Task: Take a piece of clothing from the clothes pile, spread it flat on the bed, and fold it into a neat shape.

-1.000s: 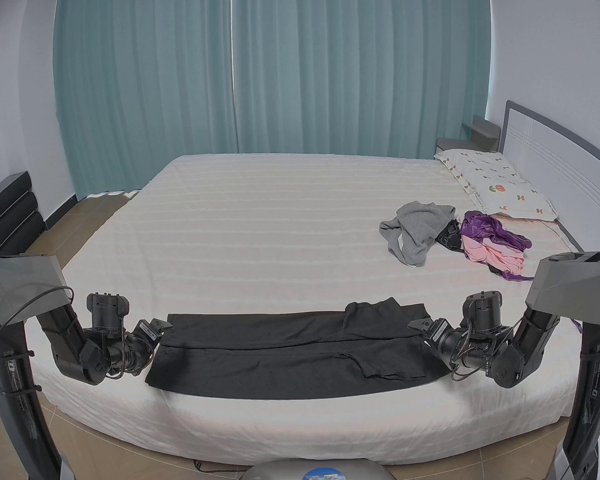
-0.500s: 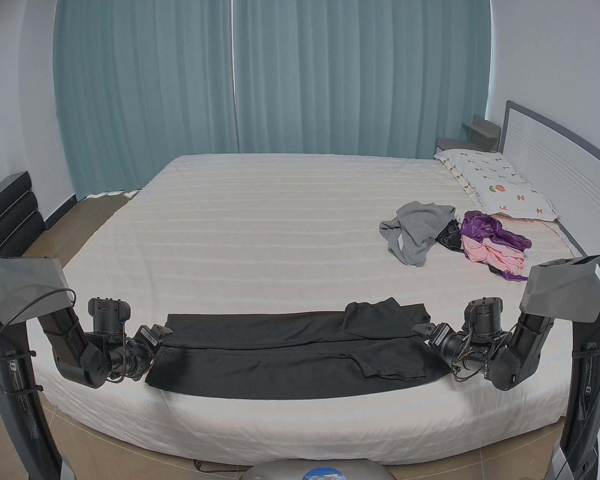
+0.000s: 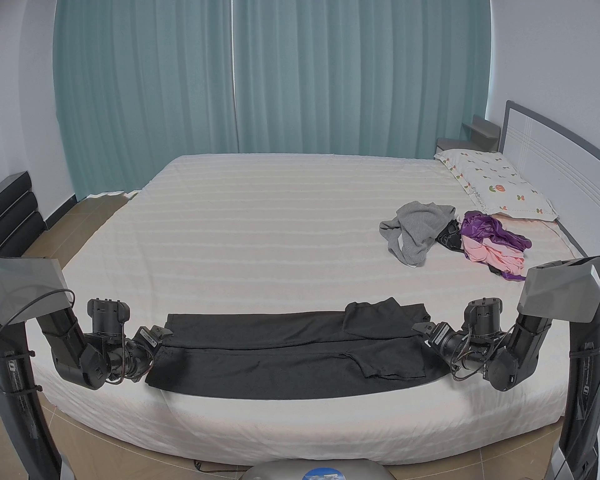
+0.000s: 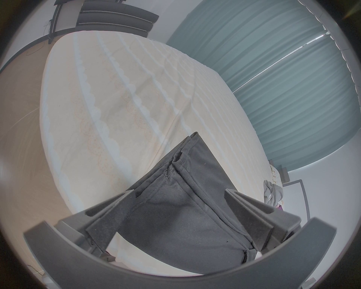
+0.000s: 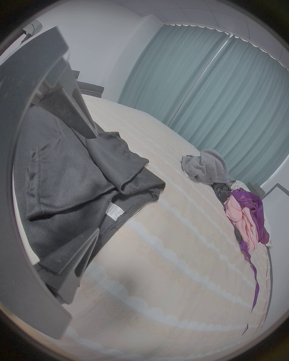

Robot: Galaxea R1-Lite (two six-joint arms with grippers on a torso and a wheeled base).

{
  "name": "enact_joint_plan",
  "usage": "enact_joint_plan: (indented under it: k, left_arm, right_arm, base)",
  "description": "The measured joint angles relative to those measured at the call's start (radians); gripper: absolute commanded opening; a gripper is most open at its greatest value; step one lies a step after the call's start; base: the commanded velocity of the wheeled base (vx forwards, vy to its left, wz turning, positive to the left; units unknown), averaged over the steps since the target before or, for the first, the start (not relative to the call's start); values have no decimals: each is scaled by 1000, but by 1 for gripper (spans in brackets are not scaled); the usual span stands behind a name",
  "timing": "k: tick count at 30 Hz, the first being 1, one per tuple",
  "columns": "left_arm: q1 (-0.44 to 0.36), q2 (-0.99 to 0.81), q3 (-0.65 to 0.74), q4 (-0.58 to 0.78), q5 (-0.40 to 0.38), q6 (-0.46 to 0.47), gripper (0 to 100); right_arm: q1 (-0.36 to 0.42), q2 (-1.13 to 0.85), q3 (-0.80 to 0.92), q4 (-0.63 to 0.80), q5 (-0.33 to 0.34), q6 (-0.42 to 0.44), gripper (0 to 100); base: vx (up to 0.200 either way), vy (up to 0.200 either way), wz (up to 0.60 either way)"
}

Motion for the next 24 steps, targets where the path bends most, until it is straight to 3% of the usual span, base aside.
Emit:
enact_joint_plan:
  k: [10, 19, 24]
  left_arm:
    - [2, -9, 0, -56, 1, -47, 100]
    - [2, -26, 32, -135, -40, -95, 100]
    - [2, -27, 36, -137, -41, -96, 100]
  right_arm:
    - [10, -11, 12, -53, -6, 6, 100]
    - [17, -25, -10, -54, -14, -4, 100]
    - [22, -15, -69, -17, -10, -54, 100]
  base:
    - [0, 0, 0]
    - [200, 0, 0]
    - [0, 0, 0]
